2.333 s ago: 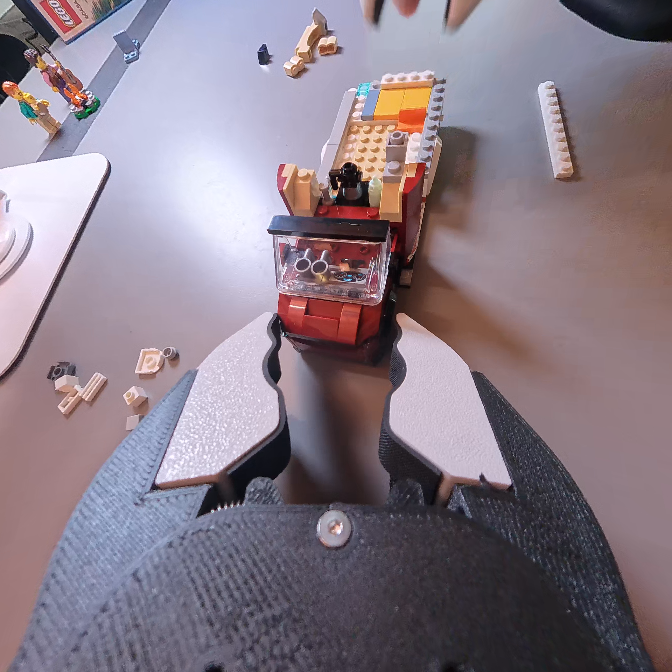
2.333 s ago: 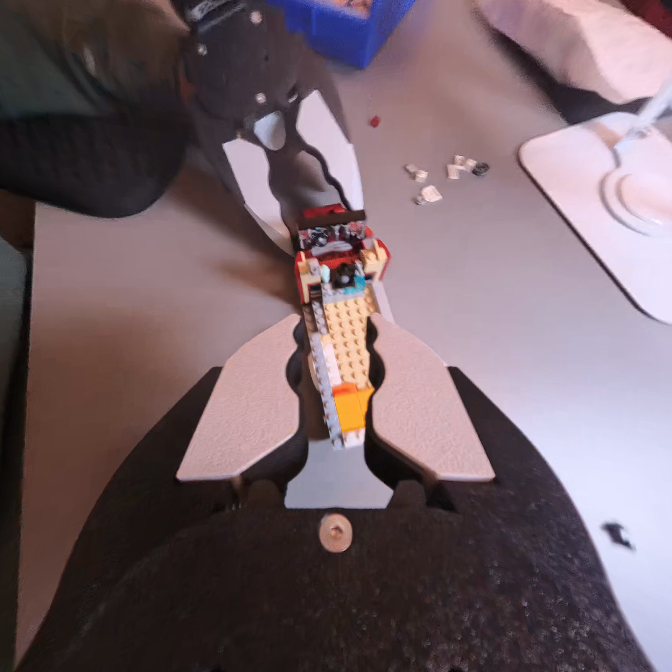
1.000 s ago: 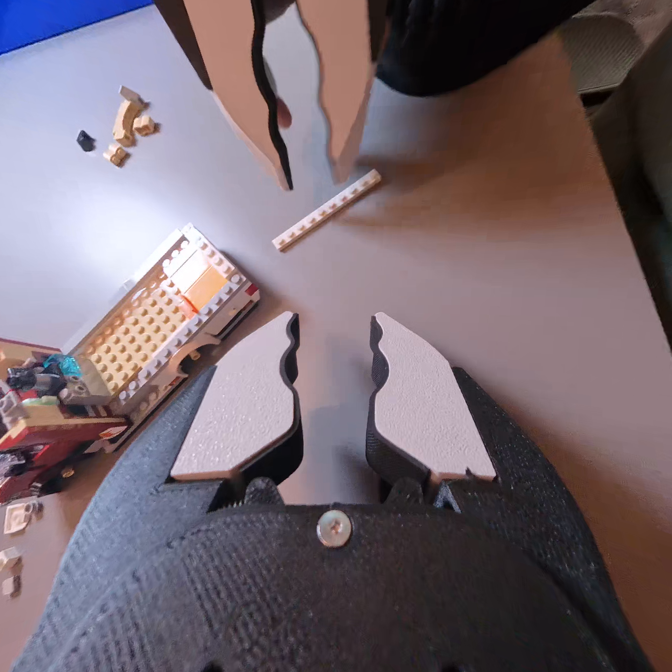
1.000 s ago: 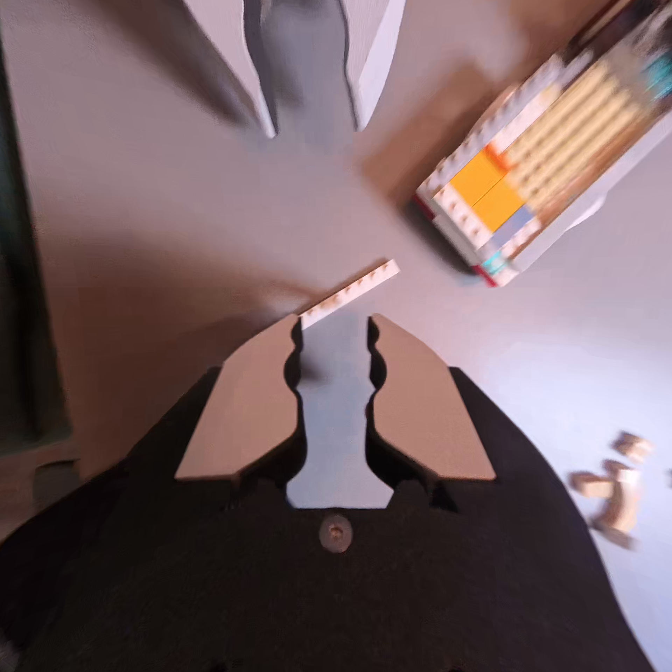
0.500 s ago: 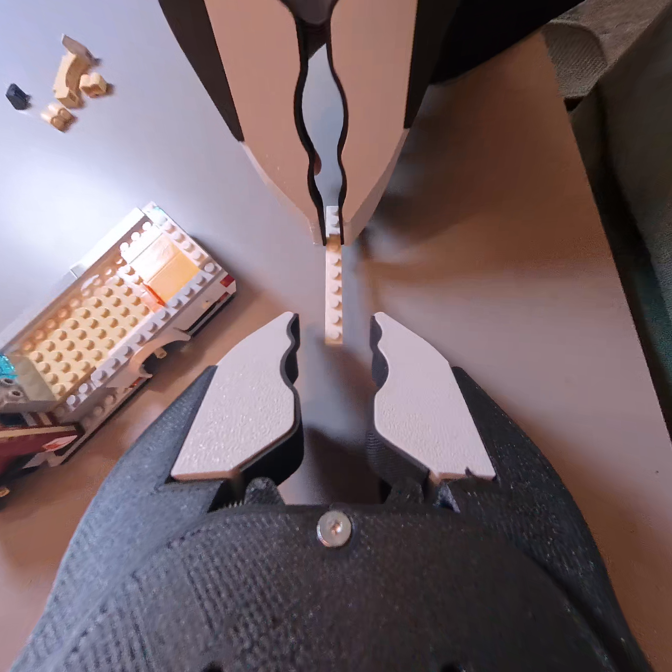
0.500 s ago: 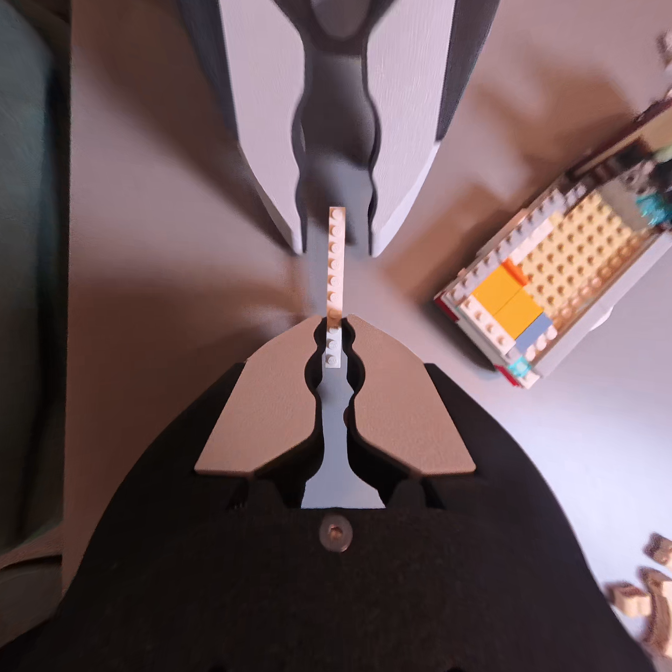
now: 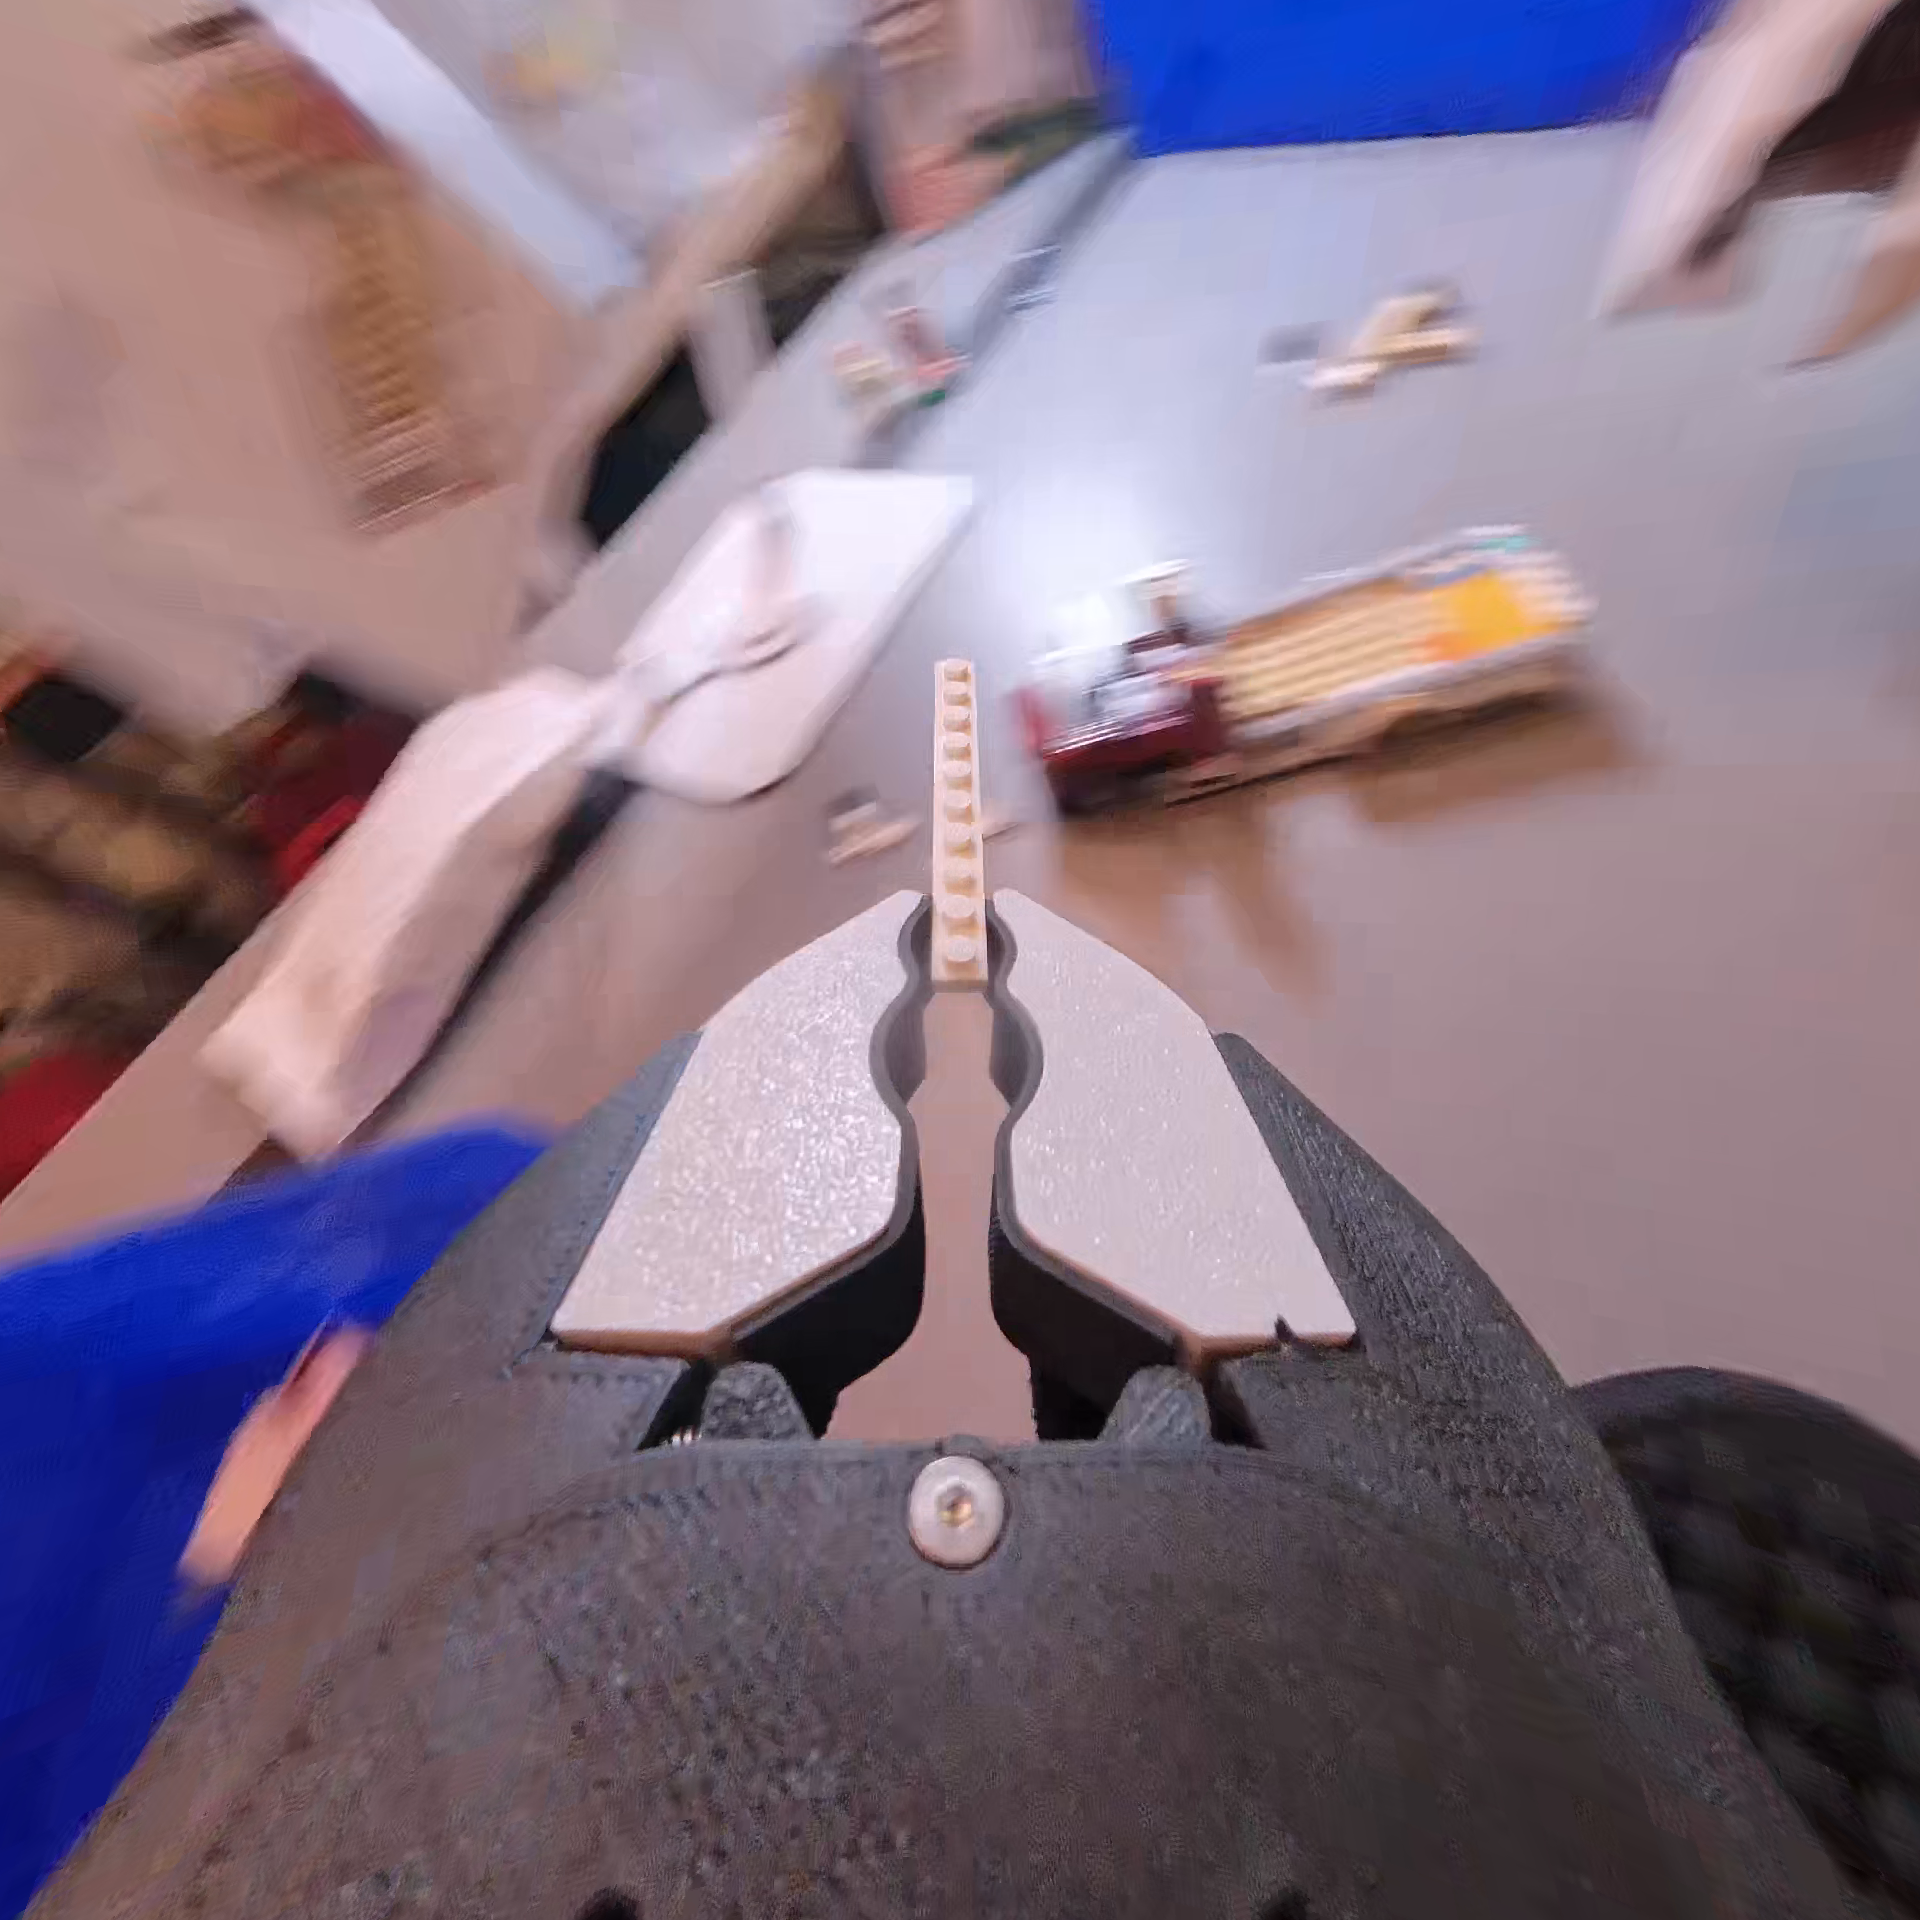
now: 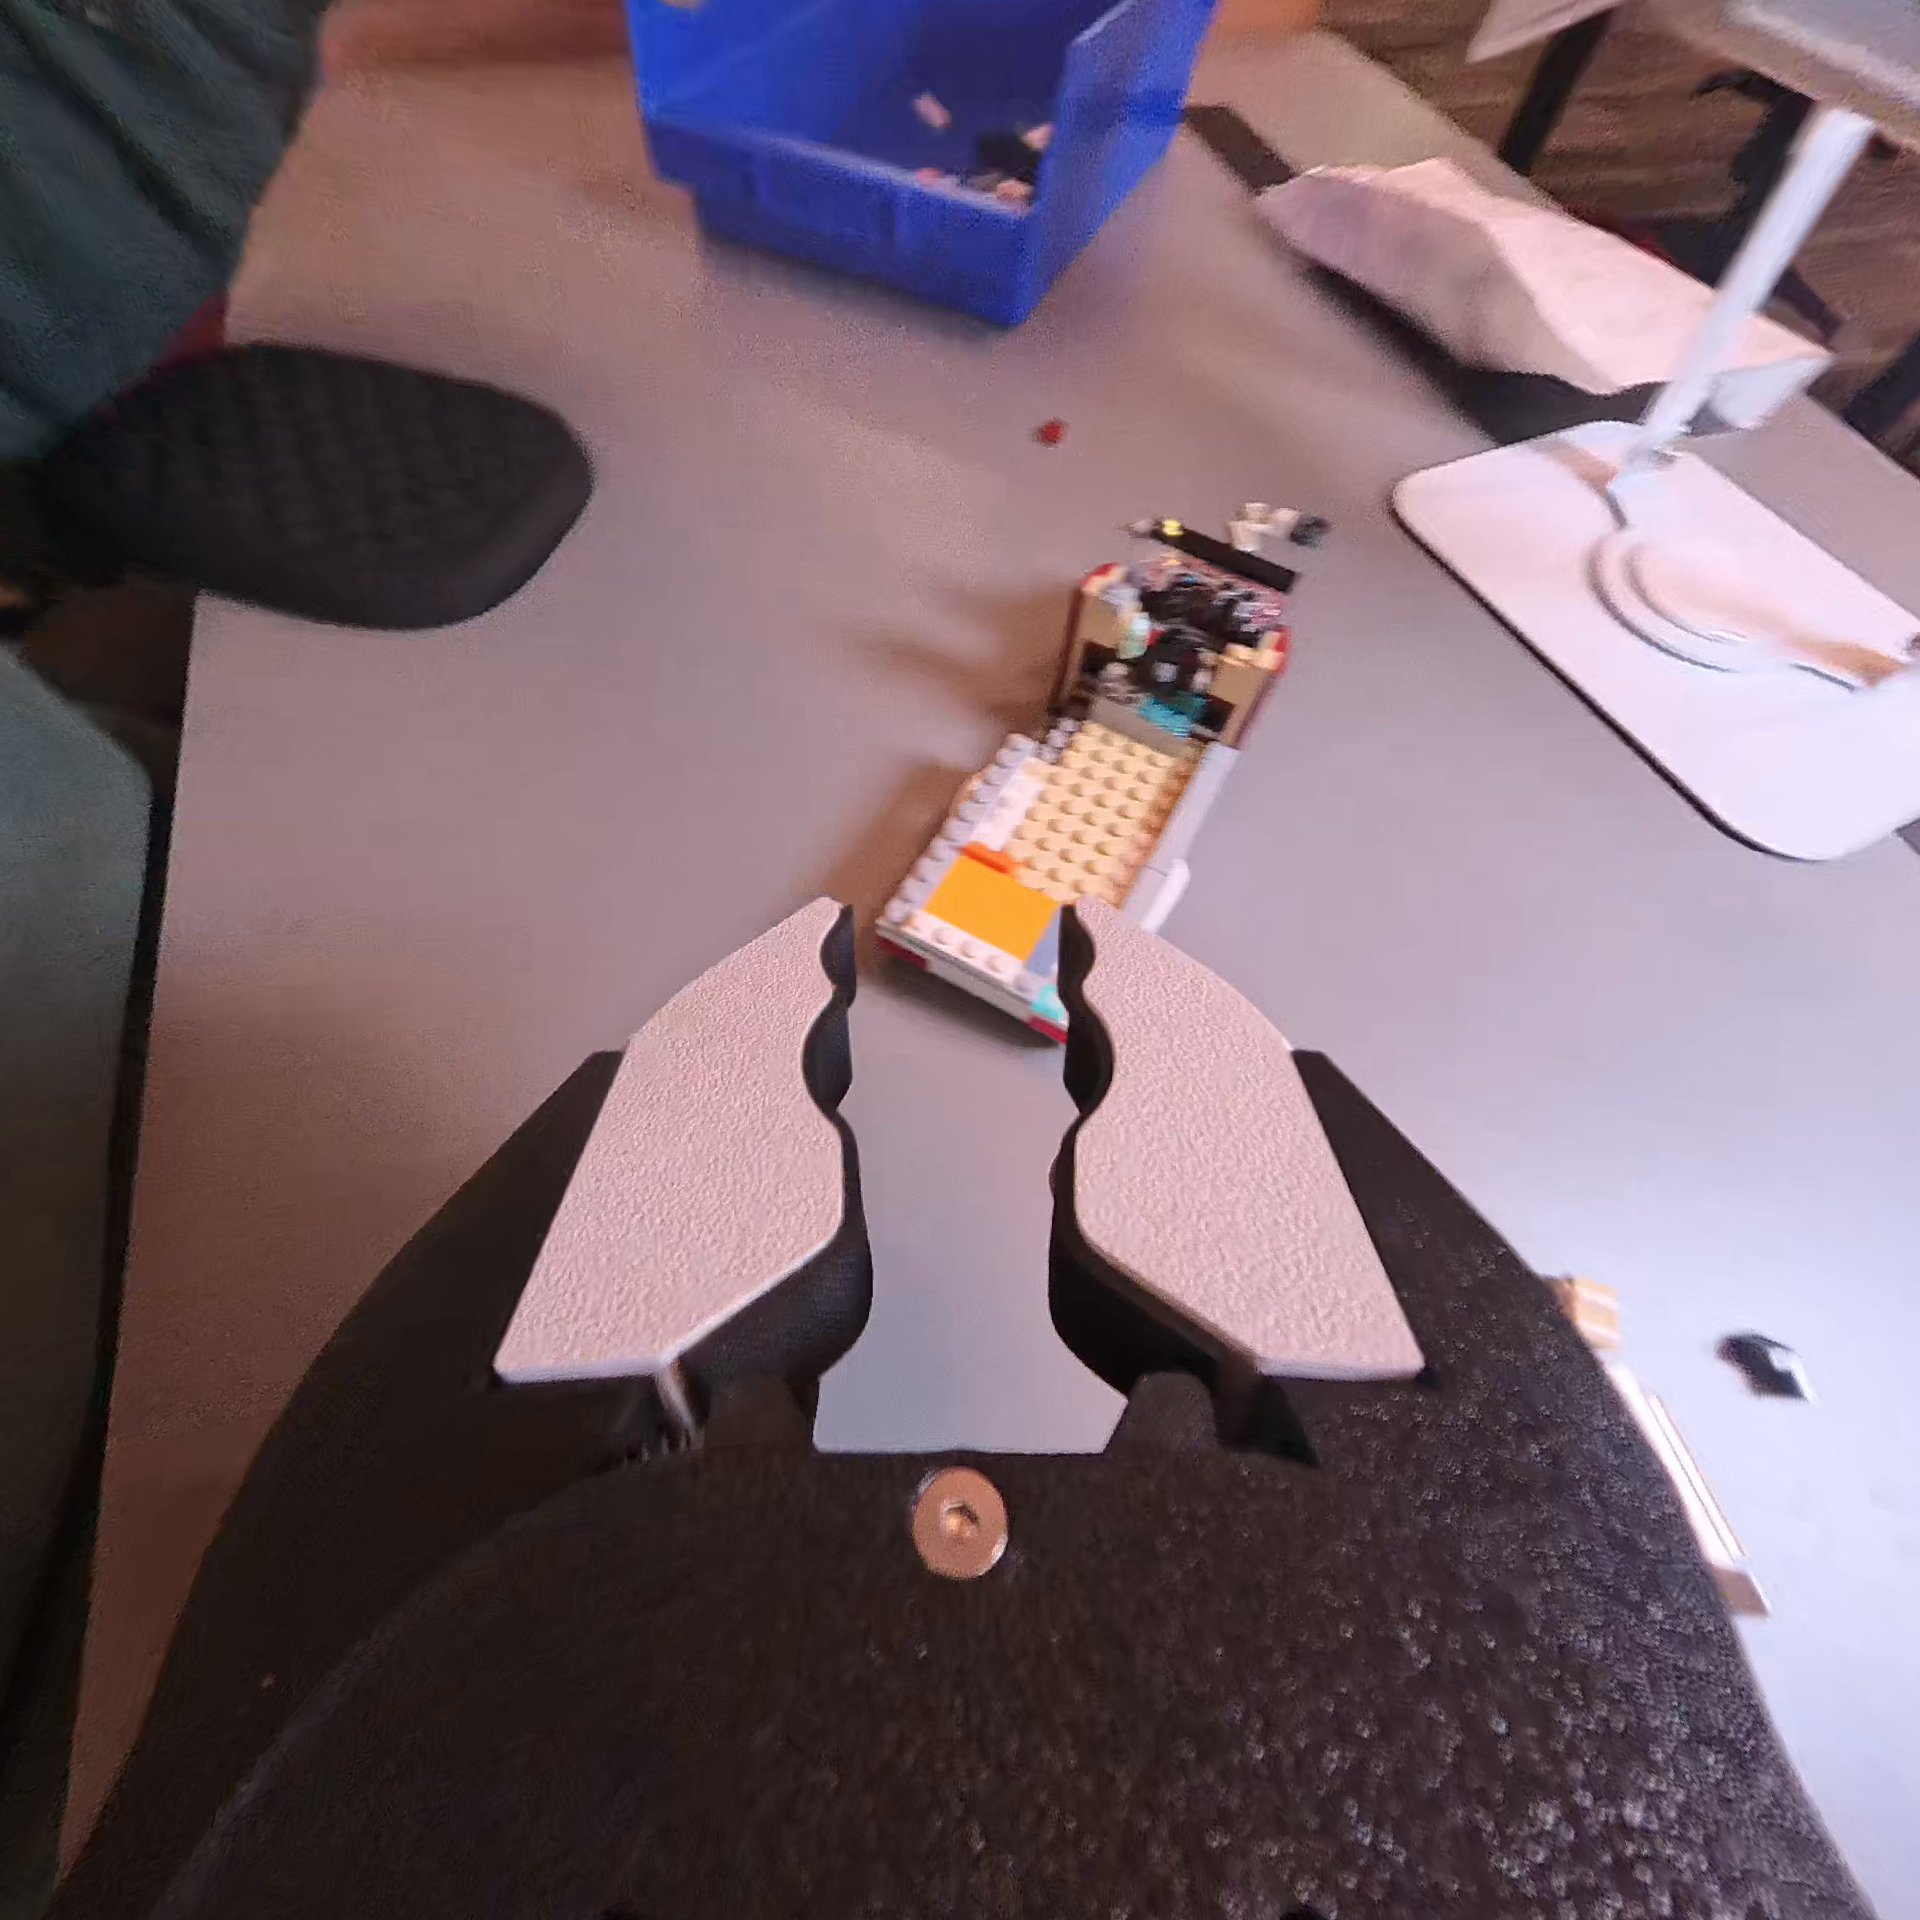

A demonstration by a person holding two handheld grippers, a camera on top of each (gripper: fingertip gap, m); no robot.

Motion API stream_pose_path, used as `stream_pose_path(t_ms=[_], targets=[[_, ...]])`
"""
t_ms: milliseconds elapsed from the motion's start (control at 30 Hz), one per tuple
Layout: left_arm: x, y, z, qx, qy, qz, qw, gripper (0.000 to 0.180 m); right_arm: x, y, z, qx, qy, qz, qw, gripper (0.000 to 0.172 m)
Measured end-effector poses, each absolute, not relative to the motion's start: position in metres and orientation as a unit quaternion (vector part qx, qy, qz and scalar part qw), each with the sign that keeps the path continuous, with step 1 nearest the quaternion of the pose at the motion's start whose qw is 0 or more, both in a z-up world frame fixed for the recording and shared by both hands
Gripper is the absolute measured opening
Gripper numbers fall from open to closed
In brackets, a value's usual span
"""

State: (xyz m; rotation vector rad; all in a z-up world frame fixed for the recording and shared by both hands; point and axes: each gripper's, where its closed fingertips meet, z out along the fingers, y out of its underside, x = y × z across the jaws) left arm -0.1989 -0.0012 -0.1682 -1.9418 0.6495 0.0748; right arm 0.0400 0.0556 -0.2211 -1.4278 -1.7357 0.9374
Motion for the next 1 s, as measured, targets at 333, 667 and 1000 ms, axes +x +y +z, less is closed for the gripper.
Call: stream_pose_path(t_ms=[333,667,1000], targets=[[-0.392,-0.026,-0.205,-0.900,-0.006,0.221,0.375,0.079,0.051,0.092,-0.271,-0.605,-0.674,0.290,0.310,0.053],[-0.063,0.027,-0.226,-0.750,0.465,-0.024,0.470,0.036,0.021,0.061,-0.274,-0.405,-0.842,0.195,0.299,0.025],[0.002,0.045,-0.282,-0.709,0.580,-0.045,0.400,0.038,0.015,0.059,-0.288,-0.354,-0.904,0.170,0.169,0.011]])
